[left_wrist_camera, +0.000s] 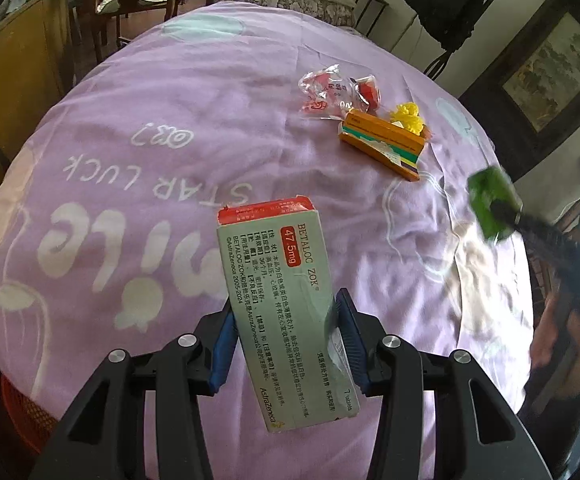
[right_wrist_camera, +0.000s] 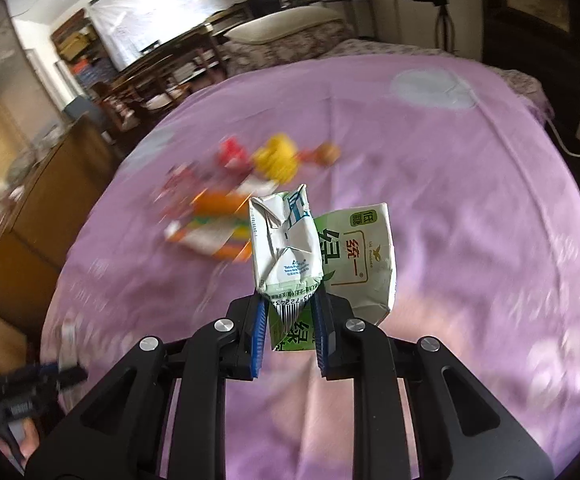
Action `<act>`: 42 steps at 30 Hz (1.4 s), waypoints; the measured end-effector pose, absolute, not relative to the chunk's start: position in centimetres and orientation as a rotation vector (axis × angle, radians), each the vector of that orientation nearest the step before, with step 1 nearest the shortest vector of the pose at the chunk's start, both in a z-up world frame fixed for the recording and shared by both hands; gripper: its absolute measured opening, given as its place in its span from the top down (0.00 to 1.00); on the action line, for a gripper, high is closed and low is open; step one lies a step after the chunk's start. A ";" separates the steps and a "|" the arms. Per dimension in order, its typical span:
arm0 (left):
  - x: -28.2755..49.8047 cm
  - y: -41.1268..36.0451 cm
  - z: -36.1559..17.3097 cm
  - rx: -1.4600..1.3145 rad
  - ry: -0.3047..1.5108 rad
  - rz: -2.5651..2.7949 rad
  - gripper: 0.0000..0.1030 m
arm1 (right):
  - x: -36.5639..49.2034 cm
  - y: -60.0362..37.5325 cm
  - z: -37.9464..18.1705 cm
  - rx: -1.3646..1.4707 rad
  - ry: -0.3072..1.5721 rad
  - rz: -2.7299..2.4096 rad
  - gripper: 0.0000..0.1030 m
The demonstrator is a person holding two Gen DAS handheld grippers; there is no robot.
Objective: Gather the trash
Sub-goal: 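Grasp the green drink carton with the right gripper while the left holds the box, then carry box and carton to the red wastebasket and open both grippers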
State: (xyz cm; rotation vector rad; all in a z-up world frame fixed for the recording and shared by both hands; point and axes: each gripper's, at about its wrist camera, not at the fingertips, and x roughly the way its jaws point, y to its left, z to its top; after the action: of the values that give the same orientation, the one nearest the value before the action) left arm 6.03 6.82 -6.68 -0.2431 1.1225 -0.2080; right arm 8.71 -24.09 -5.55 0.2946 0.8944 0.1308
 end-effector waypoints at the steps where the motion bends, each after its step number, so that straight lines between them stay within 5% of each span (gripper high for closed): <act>1: 5.4 7.1 -6.5 -0.245 1.119 -0.203 0.55 | 7.3 -22.9 -5.9 0.296 0.896 0.166 0.79; 24: -4.2 19.5 -6.2 -0.367 1.072 -0.027 0.54 | -2.5 -3.7 -6.6 0.141 0.998 0.613 0.79; 42: -14.1 39.1 -11.4 -0.542 1.119 0.358 0.54 | -7.5 19.6 -6.2 -0.195 1.125 1.073 0.79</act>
State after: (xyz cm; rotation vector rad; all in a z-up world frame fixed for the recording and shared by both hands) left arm -14.12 39.07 -11.43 -0.5424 1.1192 0.3577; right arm -7.49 19.60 -6.22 -0.1953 1.1249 1.0727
